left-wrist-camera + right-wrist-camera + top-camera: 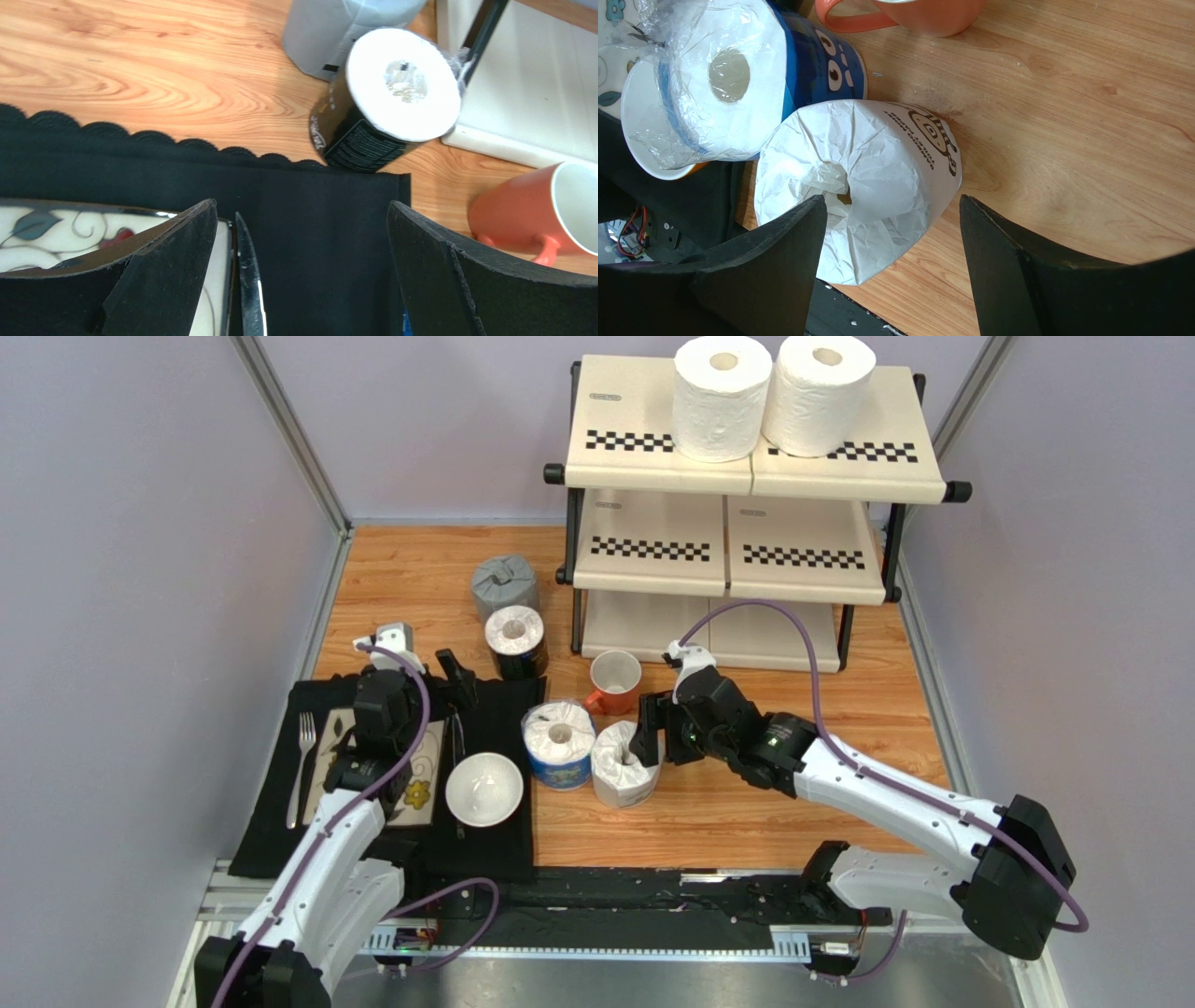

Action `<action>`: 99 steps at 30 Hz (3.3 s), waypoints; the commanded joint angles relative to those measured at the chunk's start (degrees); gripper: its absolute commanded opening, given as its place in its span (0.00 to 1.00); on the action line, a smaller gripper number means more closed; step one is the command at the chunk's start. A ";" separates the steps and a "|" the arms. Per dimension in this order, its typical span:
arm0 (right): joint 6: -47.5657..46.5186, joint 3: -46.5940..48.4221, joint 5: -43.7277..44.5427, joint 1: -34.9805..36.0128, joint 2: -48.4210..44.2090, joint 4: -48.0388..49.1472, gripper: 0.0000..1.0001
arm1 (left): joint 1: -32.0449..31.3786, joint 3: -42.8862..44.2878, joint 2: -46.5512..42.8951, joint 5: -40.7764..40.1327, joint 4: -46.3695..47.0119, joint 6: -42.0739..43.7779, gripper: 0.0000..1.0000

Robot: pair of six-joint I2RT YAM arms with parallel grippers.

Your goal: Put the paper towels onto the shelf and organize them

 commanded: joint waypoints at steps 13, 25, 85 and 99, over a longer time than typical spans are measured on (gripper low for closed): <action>-0.57 2.62 0.67 2.25 4.98 4.24 0.69 | -0.10 6.55 6.19 9.21 2.88 1.71 0.99; -0.66 3.58 9.73 6.56 9.83 4.41 0.35 | -0.10 5.59 3.56 9.48 -0.11 2.86 0.99; -17.27 27.05 30.03 -16.73 11.75 30.07 0.18 | -0.10 4.27 -0.58 7.98 0.07 2.42 0.99; -17.97 30.57 29.33 -17.70 16.41 29.02 0.27 | -0.10 4.27 -0.58 7.81 -0.11 2.51 0.99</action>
